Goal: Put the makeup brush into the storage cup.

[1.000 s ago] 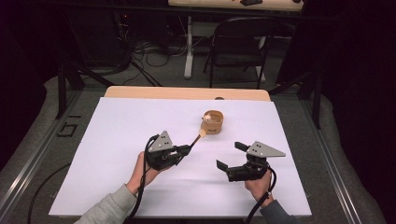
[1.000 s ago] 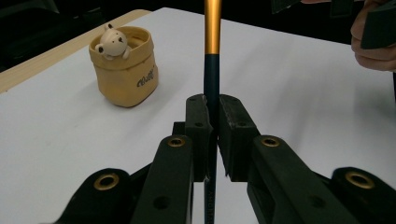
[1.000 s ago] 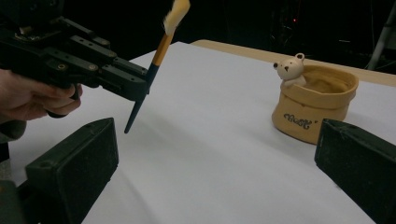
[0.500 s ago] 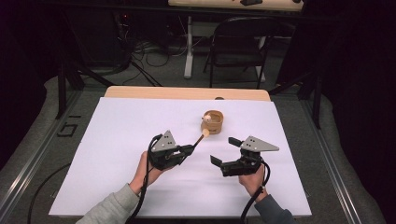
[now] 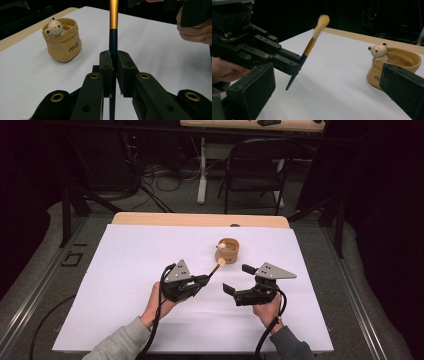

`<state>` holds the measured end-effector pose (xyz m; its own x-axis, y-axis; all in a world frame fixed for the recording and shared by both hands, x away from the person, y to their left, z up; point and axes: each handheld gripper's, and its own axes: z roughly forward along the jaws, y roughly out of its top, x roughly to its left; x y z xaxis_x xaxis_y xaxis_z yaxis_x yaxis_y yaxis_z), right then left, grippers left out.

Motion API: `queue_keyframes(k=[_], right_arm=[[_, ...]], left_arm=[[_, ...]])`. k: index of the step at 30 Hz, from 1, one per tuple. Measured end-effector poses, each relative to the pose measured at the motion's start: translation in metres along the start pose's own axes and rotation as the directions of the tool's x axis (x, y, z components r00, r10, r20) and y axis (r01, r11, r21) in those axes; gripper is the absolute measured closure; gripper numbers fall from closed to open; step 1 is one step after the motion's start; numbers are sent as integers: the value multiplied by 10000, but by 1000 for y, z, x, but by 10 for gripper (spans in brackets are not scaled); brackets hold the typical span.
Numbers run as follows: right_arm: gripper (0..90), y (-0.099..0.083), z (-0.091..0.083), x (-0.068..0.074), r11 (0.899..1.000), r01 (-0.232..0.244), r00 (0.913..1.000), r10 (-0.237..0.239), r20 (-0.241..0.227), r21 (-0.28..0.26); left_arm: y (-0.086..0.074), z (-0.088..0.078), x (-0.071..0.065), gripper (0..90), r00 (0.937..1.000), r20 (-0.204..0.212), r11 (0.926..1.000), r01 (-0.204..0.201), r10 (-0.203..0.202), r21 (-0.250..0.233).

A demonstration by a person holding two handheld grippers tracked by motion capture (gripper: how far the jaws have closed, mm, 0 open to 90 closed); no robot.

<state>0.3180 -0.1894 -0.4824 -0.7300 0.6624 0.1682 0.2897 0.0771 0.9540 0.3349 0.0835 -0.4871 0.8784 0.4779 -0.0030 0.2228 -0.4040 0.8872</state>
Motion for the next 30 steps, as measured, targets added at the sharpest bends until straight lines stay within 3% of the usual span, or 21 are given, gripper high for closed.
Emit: queue_keyframes(k=[8, 12, 17, 22, 30], right_arm=[[193, 2, 8, 2, 9999, -120, 9999, 120, 80, 14], [364, 3, 13, 4, 9999, 13, 10000, -12, -57, 136], [479, 5, 18, 7, 9990, 62, 9999, -58, -110, 443], [551, 7, 21, 4, 9991, -348, 9993, 351, -134, 233], [646, 7, 24, 4, 9977, -589, 9980, 596, -195, 335]], left_arm=[[2, 2, -1, 826, 9999, -13, 9999, 101, -101, 7], [3, 5, -2, 826, 9999, 31, 9999, 151, -151, 12], [5, 11, -5, 826, 9997, 117, 9998, 193, -194, 19], [6, 16, -7, 826, 9997, 190, 9998, 168, -169, 64], [8, 22, -12, 826, 9995, 293, 9999, 98, -99, 46]])
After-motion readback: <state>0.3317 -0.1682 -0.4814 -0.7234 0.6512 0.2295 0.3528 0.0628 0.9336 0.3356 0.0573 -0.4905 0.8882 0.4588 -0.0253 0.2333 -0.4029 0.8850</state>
